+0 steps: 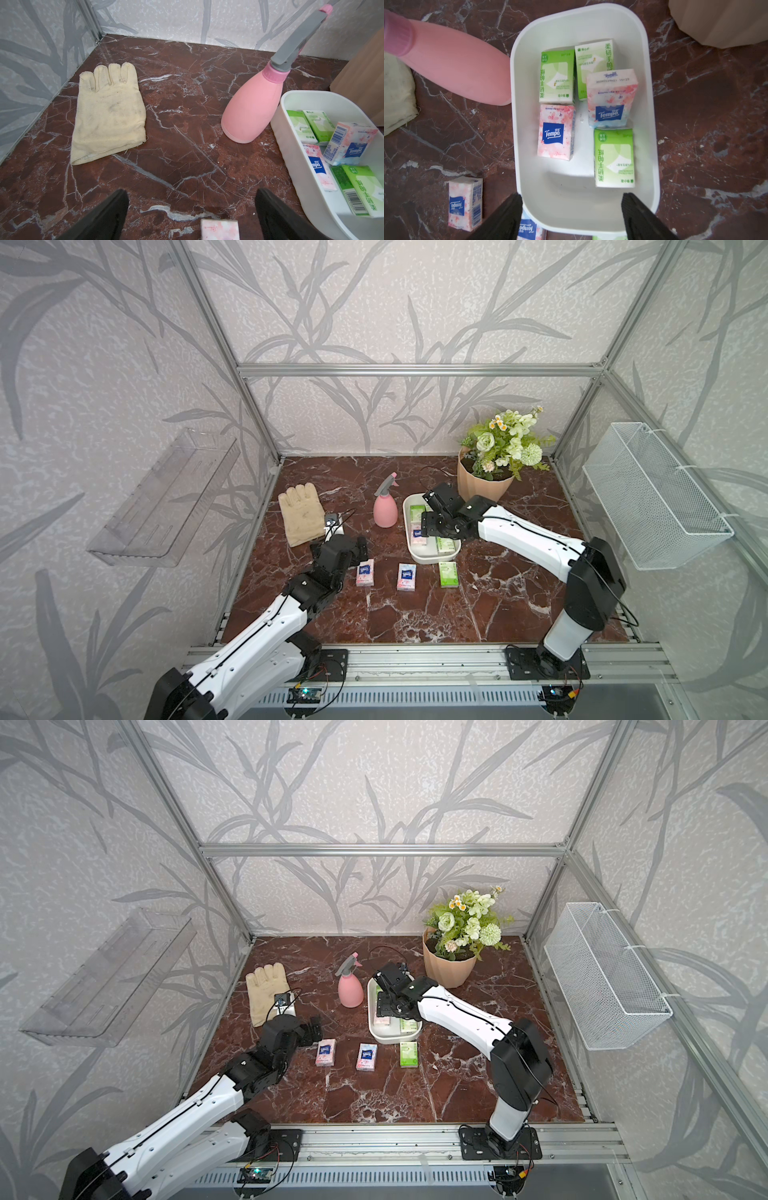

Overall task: Take the pocket tissues out of the storage box
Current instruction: Pick up the pocket tissues from the storage box.

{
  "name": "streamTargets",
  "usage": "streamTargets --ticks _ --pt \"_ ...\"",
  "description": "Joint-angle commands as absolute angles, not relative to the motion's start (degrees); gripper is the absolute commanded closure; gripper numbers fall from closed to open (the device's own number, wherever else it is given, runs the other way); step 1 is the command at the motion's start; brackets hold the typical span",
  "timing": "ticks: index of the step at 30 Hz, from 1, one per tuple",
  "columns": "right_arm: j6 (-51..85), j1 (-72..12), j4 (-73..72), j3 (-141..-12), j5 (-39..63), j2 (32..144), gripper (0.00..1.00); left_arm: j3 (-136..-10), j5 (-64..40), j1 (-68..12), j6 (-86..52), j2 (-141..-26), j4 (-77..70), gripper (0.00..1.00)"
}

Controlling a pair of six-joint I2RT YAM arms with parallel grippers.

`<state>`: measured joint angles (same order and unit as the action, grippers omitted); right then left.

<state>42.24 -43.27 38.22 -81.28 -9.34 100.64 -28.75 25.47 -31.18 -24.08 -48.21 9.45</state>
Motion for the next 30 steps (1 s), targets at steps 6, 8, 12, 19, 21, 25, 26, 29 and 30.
streamTargets --ticks 6,8,12,19,21,25,26,29,30 --pt "38.4 -41.7 38.7 -90.2 -5.8 112.4 0.22 -27.0 27.1 -31.0 -25.7 -44.3 12.5 0.0" --pt "38.3 -41.2 39.5 -91.9 -5.2 114.7 0.22 -26.7 27.3 -31.0 -25.9 -43.8 12.7 0.0" --pt "37.4 -40.7 39.9 -94.4 -3.7 118.5 0.22 -26.4 27.7 -30.9 -26.5 -43.1 13.0 0.0" --pt "36.0 -40.3 42.1 -98.2 -2.8 123.2 0.21 -26.2 28.5 -30.9 -26.8 -43.7 12.7 0.0" --pt "35.9 -40.1 42.2 -98.6 -2.3 124.0 0.21 -26.1 28.6 -30.9 -26.6 -44.0 12.4 0.0" --pt "35.5 -39.6 42.6 -99.1 -1.7 125.2 0.22 -26.2 28.8 -30.9 -26.4 -44.8 11.9 0.0" --pt "35.3 -39.5 42.7 -99.2 -1.5 125.5 0.22 -26.2 28.9 -30.9 -26.4 -45.0 11.7 0.0" --pt "34.3 -39.3 43.9 -100.1 -2.0 126.7 0.23 -26.3 28.9 -30.9 -26.4 -45.9 11.1 0.0" --pt "33.9 -39.3 44.6 -100.6 -2.4 127.2 0.24 -26.4 28.9 -30.9 -26.4 -46.3 10.9 0.0"
